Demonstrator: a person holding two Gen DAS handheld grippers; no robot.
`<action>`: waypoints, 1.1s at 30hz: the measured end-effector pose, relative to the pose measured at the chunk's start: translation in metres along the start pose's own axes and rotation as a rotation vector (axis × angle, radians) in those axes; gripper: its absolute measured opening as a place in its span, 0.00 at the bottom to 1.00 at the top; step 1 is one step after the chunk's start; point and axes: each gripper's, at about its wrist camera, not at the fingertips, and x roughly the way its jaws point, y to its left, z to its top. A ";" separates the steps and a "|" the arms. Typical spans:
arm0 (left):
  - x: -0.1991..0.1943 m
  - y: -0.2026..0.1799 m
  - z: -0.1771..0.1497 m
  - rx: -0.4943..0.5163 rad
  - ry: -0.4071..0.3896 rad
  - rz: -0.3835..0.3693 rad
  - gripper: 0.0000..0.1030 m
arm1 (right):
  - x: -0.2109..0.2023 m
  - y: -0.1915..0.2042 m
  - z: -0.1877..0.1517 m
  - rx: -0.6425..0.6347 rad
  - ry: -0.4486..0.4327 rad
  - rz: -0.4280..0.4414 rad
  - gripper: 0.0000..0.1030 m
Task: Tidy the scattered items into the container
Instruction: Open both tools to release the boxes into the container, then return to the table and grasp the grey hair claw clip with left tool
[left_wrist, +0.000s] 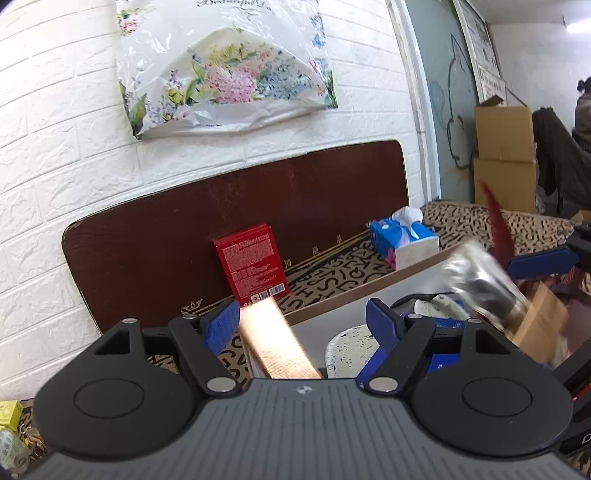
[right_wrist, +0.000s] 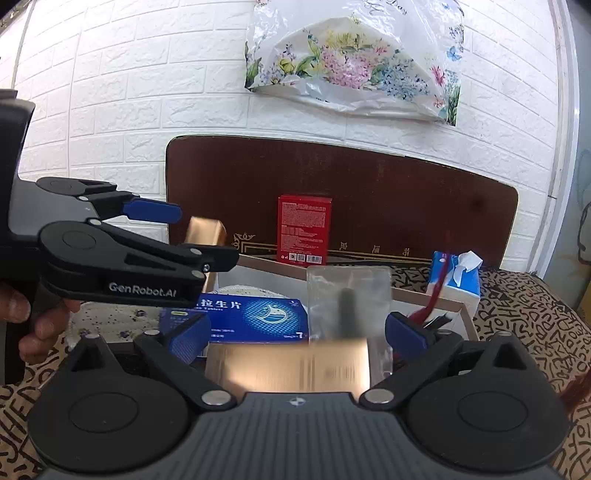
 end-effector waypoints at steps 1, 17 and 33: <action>-0.002 0.001 0.000 -0.003 -0.003 0.001 0.75 | -0.002 0.001 0.000 0.001 -0.005 -0.001 1.00; -0.068 0.042 -0.026 -0.151 -0.046 0.077 0.76 | -0.021 0.071 0.010 -0.082 -0.088 0.055 1.00; -0.138 0.135 -0.131 -0.307 0.147 0.425 0.76 | 0.030 0.232 -0.015 -0.238 0.017 0.410 1.00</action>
